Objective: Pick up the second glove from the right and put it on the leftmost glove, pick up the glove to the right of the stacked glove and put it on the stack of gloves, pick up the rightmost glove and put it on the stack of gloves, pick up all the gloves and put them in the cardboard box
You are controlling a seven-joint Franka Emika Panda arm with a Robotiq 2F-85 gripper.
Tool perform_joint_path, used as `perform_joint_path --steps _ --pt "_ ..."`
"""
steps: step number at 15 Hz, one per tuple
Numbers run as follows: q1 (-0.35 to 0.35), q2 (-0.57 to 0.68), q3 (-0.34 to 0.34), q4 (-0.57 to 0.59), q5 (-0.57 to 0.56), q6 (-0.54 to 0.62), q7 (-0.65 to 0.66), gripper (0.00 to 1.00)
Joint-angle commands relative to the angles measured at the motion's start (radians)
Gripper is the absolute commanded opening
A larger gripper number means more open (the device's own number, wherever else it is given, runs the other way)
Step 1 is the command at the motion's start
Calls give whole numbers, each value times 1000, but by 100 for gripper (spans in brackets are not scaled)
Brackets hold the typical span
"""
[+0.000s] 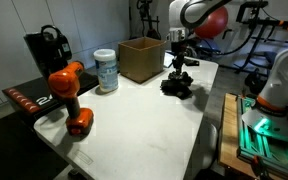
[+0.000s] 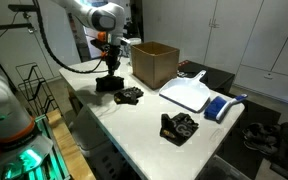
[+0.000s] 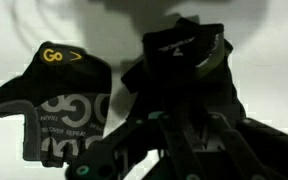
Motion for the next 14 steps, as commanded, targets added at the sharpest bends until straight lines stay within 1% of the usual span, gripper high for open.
perform_joint_path --steps 1,2,3,4,6,7,8,10,11,14 --pt "-3 -41 -5 -16 50 17 82 58" --pt "-5 -51 -6 -18 57 22 84 65" --pt "-7 -68 -11 -19 68 15 46 73" --pt "-2 -26 -5 6 35 3 61 55" --pt "-5 -47 -8 6 42 3 59 70" --pt "-18 -48 -17 10 15 -31 85 95" --pt "-30 -43 -28 9 -11 -32 82 93" --pt "-57 -23 -52 10 -69 -45 62 100" --pt "-71 -8 -67 9 -98 -41 42 100" --pt "-99 29 -100 9 -125 -32 9 100"
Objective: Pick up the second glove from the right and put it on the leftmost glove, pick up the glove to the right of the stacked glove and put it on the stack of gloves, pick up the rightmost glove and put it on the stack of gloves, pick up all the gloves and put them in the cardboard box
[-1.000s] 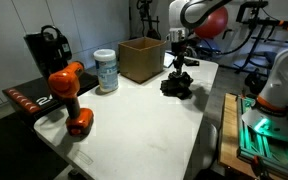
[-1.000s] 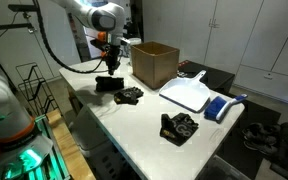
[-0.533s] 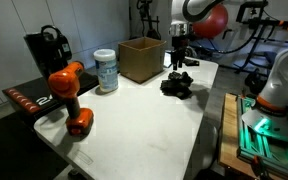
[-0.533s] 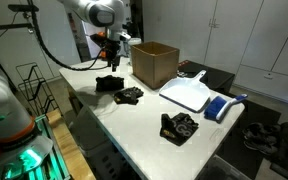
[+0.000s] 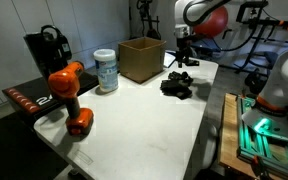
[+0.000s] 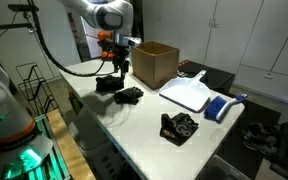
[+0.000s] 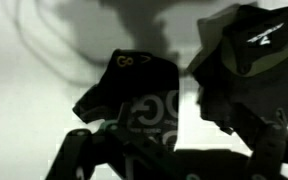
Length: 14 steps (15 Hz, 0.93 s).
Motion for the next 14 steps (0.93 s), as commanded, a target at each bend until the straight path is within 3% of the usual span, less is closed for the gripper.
perform_joint_path --steps 1,12,13,14 --pt "-29 61 -31 4 -30 -2 -48 100" --pt "-55 217 -53 6 7 93 -62 100" --pt "-54 226 -51 5 12 102 -62 91" --pt "-54 233 -50 6 19 104 -65 74"
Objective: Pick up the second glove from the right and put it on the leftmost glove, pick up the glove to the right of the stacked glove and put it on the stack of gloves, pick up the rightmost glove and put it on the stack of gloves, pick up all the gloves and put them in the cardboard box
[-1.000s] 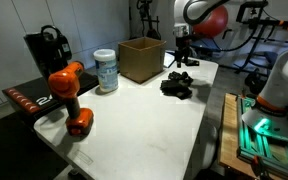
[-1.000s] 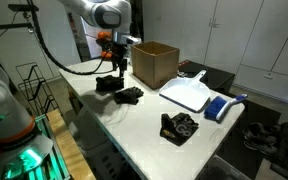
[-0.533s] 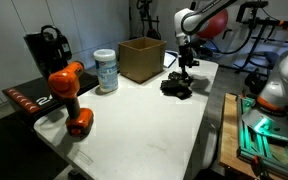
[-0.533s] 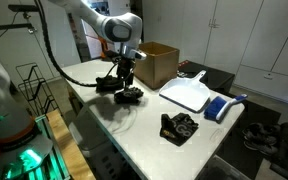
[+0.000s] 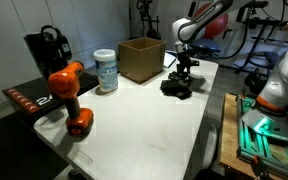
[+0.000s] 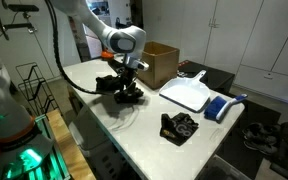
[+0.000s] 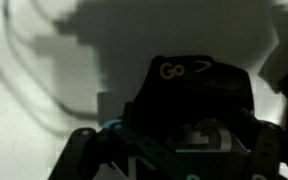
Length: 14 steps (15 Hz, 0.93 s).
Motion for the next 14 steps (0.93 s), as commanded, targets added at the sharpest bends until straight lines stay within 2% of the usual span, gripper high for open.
perform_joint_path --steps 1,3,10,14 --pt "-1 38 4 4 30 30 -18 66" --pt "-1 48 6 4 32 33 -21 49" --pt "-4 27 7 8 48 18 -28 1" --pt "0 -33 9 0 54 -19 -21 2"
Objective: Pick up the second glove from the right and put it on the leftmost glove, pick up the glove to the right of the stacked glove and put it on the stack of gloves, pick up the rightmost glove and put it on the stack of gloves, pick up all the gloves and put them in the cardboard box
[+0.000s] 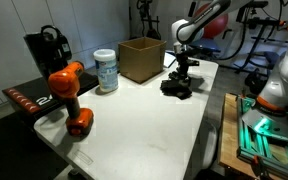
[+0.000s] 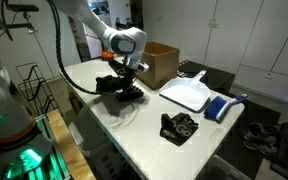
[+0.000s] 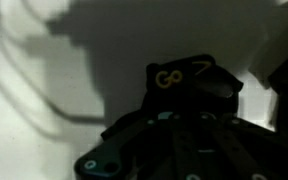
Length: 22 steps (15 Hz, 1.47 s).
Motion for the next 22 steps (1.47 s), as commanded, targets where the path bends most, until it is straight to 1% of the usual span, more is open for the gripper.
perform_joint_path --steps 1,6,9,10,13,16,22 --pt "6 -103 3 -19 12 -56 -4 1" --pt "43 -294 38 -1 44 -188 5 2" --pt "76 -338 64 41 105 -261 -10 2" --pt "90 -327 72 54 139 -283 -21 2" --pt "114 -296 89 66 183 -313 -25 2" --pt "125 -242 104 51 166 -271 -46 2" --pt "133 -132 120 59 154 -272 -53 2"
